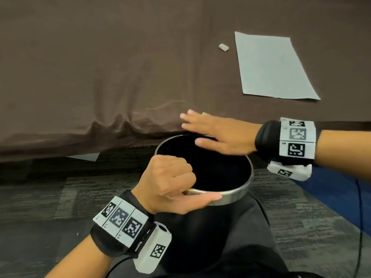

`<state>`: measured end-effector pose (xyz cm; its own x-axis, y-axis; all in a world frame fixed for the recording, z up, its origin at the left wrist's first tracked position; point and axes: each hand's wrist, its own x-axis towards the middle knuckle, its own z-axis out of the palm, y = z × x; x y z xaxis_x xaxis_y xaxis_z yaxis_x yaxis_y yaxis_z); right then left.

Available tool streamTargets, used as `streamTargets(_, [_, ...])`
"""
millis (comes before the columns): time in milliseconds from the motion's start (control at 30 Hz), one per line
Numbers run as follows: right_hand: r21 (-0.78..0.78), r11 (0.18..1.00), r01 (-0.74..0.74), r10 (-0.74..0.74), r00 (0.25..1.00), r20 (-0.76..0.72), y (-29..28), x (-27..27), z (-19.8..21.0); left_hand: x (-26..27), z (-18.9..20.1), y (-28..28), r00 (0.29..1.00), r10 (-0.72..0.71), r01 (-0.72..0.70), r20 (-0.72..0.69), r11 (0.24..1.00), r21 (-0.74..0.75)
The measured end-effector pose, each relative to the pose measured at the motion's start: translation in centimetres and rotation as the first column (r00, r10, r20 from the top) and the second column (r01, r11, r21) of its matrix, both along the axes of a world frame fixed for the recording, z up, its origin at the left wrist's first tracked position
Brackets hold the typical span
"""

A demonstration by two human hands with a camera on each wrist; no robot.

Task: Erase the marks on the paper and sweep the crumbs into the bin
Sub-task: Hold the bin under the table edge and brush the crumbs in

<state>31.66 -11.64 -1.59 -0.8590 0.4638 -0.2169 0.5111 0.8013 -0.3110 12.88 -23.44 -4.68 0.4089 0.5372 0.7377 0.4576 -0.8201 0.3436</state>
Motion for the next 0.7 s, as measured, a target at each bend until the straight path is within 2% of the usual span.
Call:
streamTargets(67, [0.123,0.974,0.191,-0.206,0.97,0.129,2.4,-0.4,-0.1,0.0,0.0,0.0,1.0,0.007,-0.007,-0.007,1.0,0.008])
streamTargets(133, [0.172,0.955,0.242,-0.28,0.926,0.254,3.0,-0.8,-0.5,0.1,0.0,-0.1,1.0,0.013,-0.013,-0.011,1.0,0.013])
streamTargets(200, [0.155,0.984,0.094,-0.141,0.933,0.33,1.4,-1.0,-1.0,0.1,-0.1,-0.1,1.0,0.017,-0.017,-0.001,1.0,0.016])
streamTargets(233, [0.083,0.997,-0.001,-0.025,0.949,0.315,0.2,-1.0,-1.0,0.0,-0.2,0.0,1.0,0.019,-0.019,0.008,1.0,0.018])
streamTargets(300, [-0.093,0.991,-0.097,0.111,0.98,0.166,-1.4,-0.6,-0.3,0.0,-0.3,-0.1,1.0,0.017,-0.018,0.019,1.0,0.022])
streamTargets(333, [-0.106,0.99,-0.09,0.099,0.992,0.084,-1.2,-0.5,-0.1,0.0,-0.3,0.0,1.0,0.013,-0.014,0.02,1.0,0.023])
streamTargets(400, [0.004,0.998,0.055,-0.055,0.996,0.07,0.8,-0.4,-0.1,0.0,-0.2,0.0,1.0,0.004,-0.004,0.017,1.0,0.018])
streamTargets(467, [0.11,0.962,0.249,-0.267,0.946,0.186,2.6,-0.4,-0.3,0.0,-0.2,0.0,1.0,0.006,-0.006,0.013,1.0,0.015])
streamTargets(500, [0.132,0.951,0.278,-0.304,0.918,0.255,2.7,-0.4,-0.5,0.0,-0.2,-0.1,1.0,0.008,-0.009,0.013,1.0,0.012])
streamTargets(533, [0.136,0.963,0.233,-0.265,0.914,0.308,2.3,-0.5,-0.8,0.0,-0.3,-0.1,1.0,0.011,-0.011,0.014,1.0,0.011])
streamTargets(600, [0.055,0.998,0.041,-0.056,0.946,0.32,0.5,-0.6,-0.9,0.0,-0.4,-0.1,1.0,0.019,-0.02,0.023,1.0,0.02])
streamTargets(667, [-0.099,0.992,-0.076,0.095,0.973,0.212,-1.2,-0.5,-0.3,0.0,-0.4,-0.1,0.999,0.019,-0.02,0.032,0.999,0.025])
streamTargets(700, [-0.104,0.992,-0.074,0.09,0.984,0.156,-1.1,-0.4,-0.1,0.0,-0.4,-0.1,0.999,0.017,-0.018,0.031,1.0,0.024])
